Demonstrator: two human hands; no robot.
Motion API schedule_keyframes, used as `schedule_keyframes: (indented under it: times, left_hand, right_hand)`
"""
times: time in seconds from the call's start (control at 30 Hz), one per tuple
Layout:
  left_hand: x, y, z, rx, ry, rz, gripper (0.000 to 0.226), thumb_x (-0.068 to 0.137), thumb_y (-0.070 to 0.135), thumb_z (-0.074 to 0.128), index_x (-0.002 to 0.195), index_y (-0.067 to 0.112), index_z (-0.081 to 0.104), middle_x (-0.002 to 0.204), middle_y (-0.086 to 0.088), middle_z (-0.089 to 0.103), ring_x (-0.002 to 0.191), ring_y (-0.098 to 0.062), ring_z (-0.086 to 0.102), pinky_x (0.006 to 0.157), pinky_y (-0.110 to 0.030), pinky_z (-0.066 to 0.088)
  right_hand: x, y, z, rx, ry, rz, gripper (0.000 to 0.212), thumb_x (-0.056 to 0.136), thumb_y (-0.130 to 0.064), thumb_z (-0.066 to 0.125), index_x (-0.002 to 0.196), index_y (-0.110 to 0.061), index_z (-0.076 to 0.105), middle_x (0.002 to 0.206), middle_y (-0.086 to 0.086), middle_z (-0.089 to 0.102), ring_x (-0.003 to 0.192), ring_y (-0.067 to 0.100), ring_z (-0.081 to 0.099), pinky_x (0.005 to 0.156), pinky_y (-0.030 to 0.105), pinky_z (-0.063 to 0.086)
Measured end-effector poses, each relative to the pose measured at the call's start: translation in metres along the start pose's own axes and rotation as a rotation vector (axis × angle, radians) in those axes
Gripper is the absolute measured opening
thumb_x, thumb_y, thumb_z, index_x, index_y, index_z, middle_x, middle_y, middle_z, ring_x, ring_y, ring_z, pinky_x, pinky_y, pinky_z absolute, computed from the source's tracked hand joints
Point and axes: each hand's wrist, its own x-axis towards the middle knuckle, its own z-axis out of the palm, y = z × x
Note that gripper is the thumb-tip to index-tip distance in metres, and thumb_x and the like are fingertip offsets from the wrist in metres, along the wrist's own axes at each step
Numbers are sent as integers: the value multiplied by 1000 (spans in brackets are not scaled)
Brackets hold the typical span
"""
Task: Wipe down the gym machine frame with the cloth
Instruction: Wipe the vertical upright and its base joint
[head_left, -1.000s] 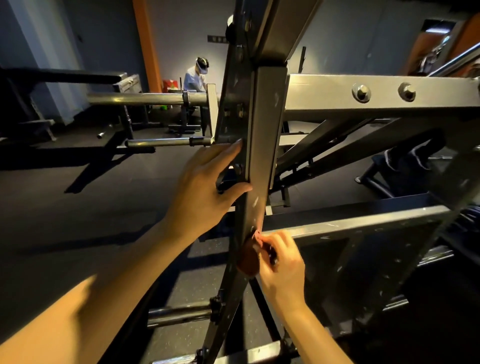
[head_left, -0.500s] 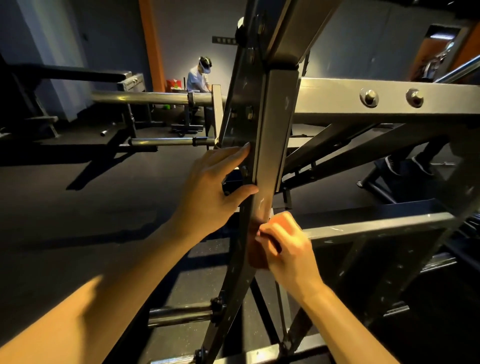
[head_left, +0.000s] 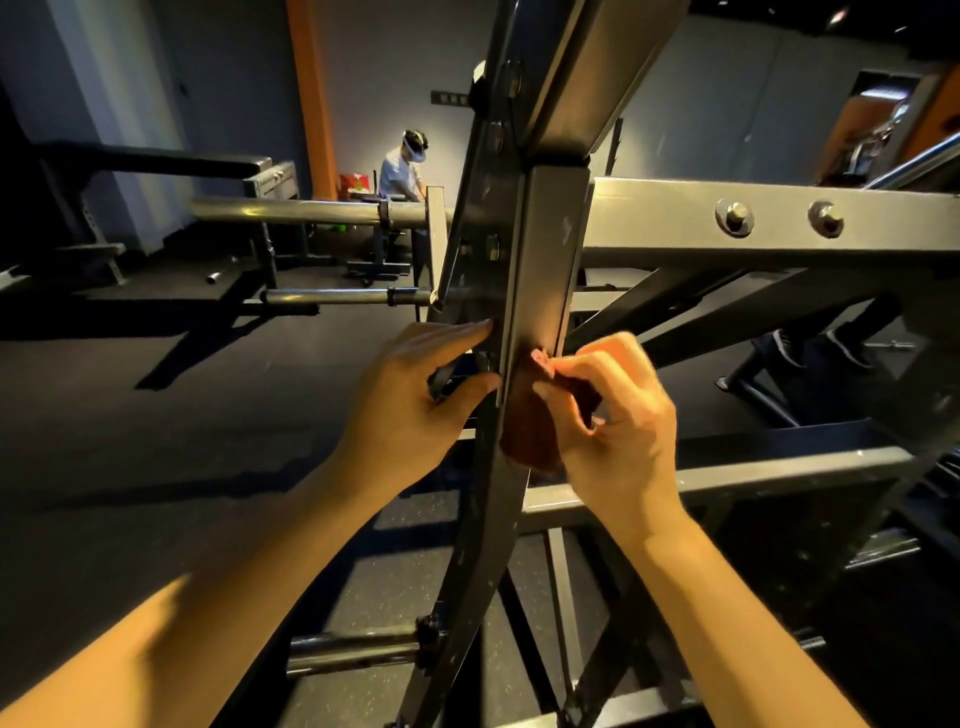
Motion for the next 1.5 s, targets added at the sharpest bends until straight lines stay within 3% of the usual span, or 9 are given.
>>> schedule_keyframes:
  times: [0.23,0.47,0.7,0.83,0.97,1.1,1.17,1.37,1.5]
  left_hand:
    - [3,10,-8,52,-24,-20,48,88,31,70,133,17,64,121,14,59,117,0,53,97,-16,43]
    - [16,19,-16,-1,32,23,45,89,27,72,133,24,62,127,19,59,122,12,51,105,-7,37]
    - [38,21,-21,28,70,102,51,93,36,68,136,10,63,138,-5,64,131,-17,58,109,-42,50]
    - [54,27,-29,-7,100,141,42,93,29,70,132,13,66,137,-1,64,132,-15,57,109,-46,49]
    - [64,37,-35,-25,111,147,37,91,18,72,128,21,66,130,11,65,126,-10,60,108,-43,50]
    - [58,38,-34,2,117,148,47,93,15,72,133,35,57,125,32,52,120,2,55,104,-31,48]
    - [55,39,-33,19,117,173,52,93,12,71,135,37,53,123,33,52,118,11,52,104,-20,44]
    - [52,38,-30,48,124,164,49,92,10,74,135,26,59,126,17,61,123,24,42,107,-3,31]
    - [51,38,-31,45,107,169,55,91,5,74,136,26,53,128,15,57,124,28,39,106,-1,28]
  right_hand:
    - [-60,13,10,8,-309,7,21,96,-32,67,106,-13,67,111,-3,57,99,1,56,82,22,57]
    - [54,-11,-11,29,49,-105,16,93,-13,74,104,-2,70,105,9,62,97,8,58,86,15,51]
    - [-6,7,-2,-59,-230,-128,14,99,-24,62,109,-15,67,112,-4,58,97,7,59,79,30,58]
    - [83,-17,-23,-1,-28,-135,11,95,-8,70,105,-5,68,107,2,61,96,3,59,84,20,54]
    - [124,-35,-29,10,193,-151,9,92,-5,72,94,1,65,99,2,56,94,-14,51,82,4,42]
    - [46,-16,-10,33,29,-13,10,93,-17,71,96,-8,67,100,-9,58,94,-8,54,79,12,48]
    - [30,-10,-10,35,-5,39,11,92,-24,69,97,-15,68,100,-13,58,92,-2,58,79,20,53]
    - [132,-33,-40,16,204,-87,10,90,-6,73,88,-2,64,92,5,61,89,-10,54,78,4,42]
    - [81,-20,-28,67,45,15,12,93,-17,69,91,-5,67,92,4,64,85,11,63,72,24,54]
